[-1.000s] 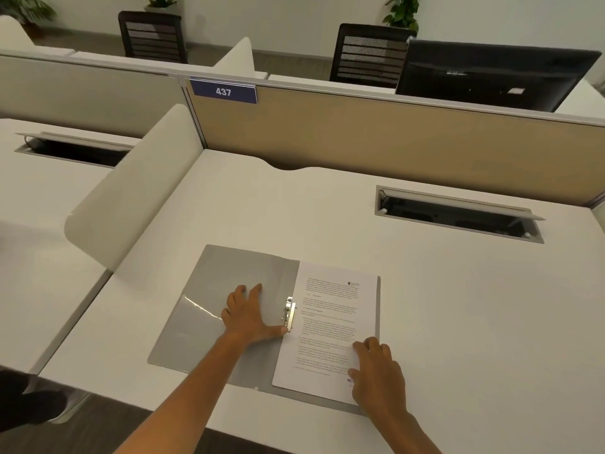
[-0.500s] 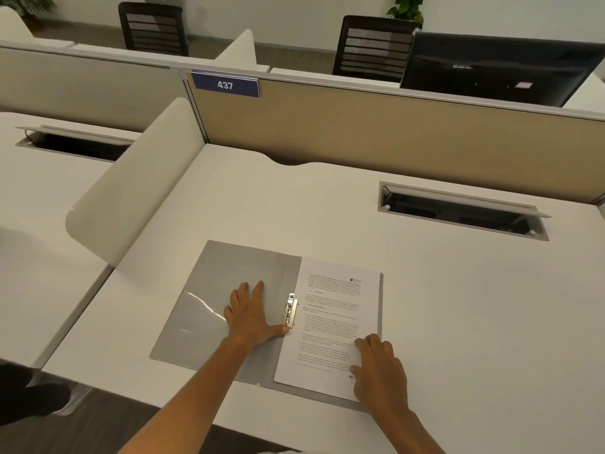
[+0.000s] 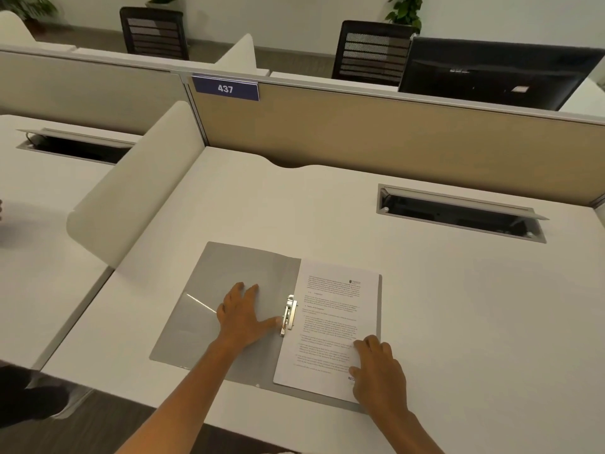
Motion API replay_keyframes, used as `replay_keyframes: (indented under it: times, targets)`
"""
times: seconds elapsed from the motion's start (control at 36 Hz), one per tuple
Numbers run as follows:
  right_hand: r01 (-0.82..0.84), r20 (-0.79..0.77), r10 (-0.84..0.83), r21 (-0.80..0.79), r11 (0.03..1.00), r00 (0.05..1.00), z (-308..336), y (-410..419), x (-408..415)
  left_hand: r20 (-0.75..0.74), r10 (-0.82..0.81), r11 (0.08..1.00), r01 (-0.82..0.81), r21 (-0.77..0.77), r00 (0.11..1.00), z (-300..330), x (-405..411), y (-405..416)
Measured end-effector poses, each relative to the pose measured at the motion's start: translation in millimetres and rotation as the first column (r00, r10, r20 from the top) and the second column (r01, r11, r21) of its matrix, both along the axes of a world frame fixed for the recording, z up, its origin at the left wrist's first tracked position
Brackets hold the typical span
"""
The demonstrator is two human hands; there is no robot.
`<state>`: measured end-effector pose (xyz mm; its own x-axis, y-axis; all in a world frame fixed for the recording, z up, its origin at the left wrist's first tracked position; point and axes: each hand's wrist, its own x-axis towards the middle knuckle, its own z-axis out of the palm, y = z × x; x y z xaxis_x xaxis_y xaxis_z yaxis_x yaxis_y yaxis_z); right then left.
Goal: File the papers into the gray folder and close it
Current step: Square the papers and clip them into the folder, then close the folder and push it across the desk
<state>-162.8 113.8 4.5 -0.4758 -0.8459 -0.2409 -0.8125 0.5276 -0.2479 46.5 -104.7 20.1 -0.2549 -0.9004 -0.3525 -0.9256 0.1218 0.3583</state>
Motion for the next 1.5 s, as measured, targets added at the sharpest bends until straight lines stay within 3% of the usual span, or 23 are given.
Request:
replay_keyframes:
  times: [0.19, 0.36, 0.58, 0.72, 1.03, 1.25, 1.5]
  targets:
    - [0.012, -0.001, -0.012, -0.005, 1.000, 1.000, -3, -1, 1, -0.043, 0.245, 0.964, -0.248, -0.100, 0.969, -6, 56, -20]
    - [0.007, -0.006, -0.007, 0.003, 1.000, 1.000, -2, 0, 1, -0.021, 0.442, 0.895, -0.442, -0.053, 0.897, -12, 104, -42]
    - [-0.020, -0.001, 0.020, 0.018, 1.000, 1.000, 5, 0, 1, -0.117, 0.496, 0.868, -0.495, 0.040, 0.861, -7, 125, -56]
    - [-0.026, -0.004, 0.026, 0.016, 1.000, 1.000, 5, 0, 1, -0.304, 0.451, 0.887, -0.460, 0.046, 0.839, 17, 129, -55]
    - [-0.026, 0.005, 0.026, 0.017, 1.000, 1.000, 6, 1, 0, -0.462, 0.320, 0.919, -0.389, -0.059, 0.827, 97, 129, -46]
    - [-0.040, 0.020, 0.040, 0.003, 0.999, 0.999, 7, 2, -4, -0.673, 0.240, 0.961, -0.271, 0.061, 0.700, 129, 113, -28]
    - [-0.009, 0.085, 0.014, -0.052, 0.999, 0.996, 5, 3, -12, -0.740, 0.214, 0.977, -0.138, 0.163, 0.638, 156, 57, 11]
